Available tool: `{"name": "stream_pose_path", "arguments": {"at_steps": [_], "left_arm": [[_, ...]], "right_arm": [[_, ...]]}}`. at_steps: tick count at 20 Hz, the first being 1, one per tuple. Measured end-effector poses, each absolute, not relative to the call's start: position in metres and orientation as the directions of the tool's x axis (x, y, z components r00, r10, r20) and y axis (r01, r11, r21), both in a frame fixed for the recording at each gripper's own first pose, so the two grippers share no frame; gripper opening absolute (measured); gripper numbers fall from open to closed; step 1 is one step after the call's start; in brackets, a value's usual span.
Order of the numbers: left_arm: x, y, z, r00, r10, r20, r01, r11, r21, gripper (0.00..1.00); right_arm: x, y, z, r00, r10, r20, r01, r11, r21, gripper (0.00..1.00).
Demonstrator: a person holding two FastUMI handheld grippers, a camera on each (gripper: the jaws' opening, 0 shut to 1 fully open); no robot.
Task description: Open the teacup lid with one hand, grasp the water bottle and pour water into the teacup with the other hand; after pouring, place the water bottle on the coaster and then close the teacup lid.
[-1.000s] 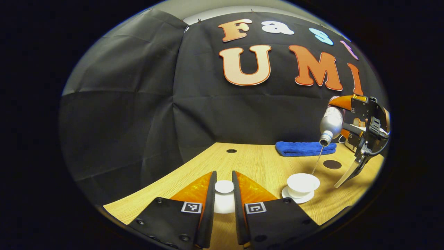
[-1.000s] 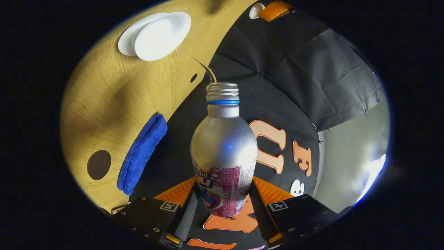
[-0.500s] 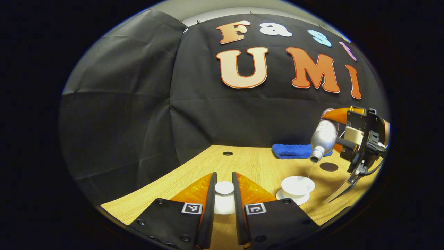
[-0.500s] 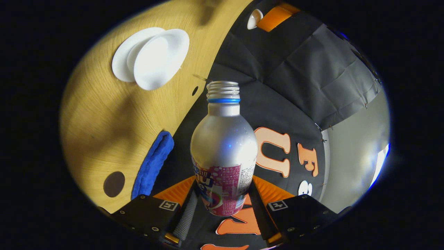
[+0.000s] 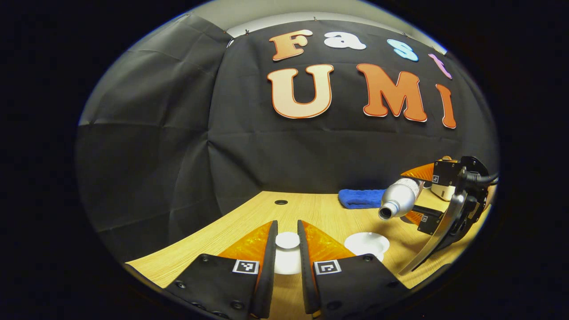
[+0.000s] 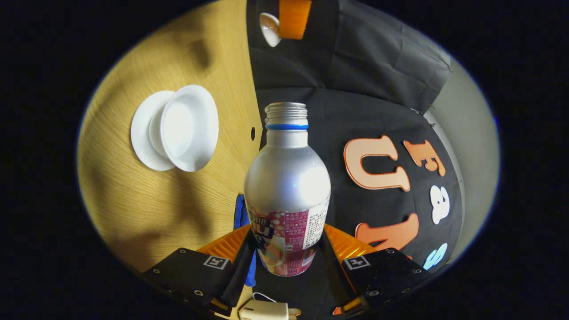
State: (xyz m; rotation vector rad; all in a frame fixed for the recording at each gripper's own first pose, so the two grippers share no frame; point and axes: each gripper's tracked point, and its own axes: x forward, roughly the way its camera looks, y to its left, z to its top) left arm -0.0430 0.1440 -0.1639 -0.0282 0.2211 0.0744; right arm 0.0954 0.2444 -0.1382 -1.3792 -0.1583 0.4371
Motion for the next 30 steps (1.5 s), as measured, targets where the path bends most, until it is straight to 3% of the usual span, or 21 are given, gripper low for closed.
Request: {"name": "stream_pose_path", "arguments": {"at_steps": [1,12,16,20,30], "left_arm": [[-0.043,0.14,-0.162,0.974,0.064,-0.218,-0.071,0.997,-0.023,0.28],[-0.027,0.096,-0.145,0.981,-0.002,-0.192,-0.005,0.999,-0.033,0.31],[-0.023,0.078,-0.142,0.982,-0.024,-0.189,0.017,0.999,-0.036,0.28],[-0.019,0.061,-0.138,0.982,-0.041,-0.185,0.036,0.999,-0.03,0.31],[-0.01,0.033,-0.134,0.981,-0.067,-0.182,0.06,0.997,-0.047,0.31]], "right_arm": [[0.092,0.243,-0.138,0.913,0.381,-0.148,-0.226,0.168,-0.96,0.79],[0.112,0.186,-0.108,0.944,0.281,-0.173,-0.311,0.582,-0.751,0.79],[0.123,0.163,-0.111,0.952,0.242,-0.189,-0.306,0.697,-0.649,0.79],[0.129,0.142,-0.114,0.952,0.223,-0.209,-0.301,0.807,-0.508,0.79],[0.161,0.101,-0.118,0.944,0.225,-0.241,-0.274,0.942,-0.192,0.79]]}}
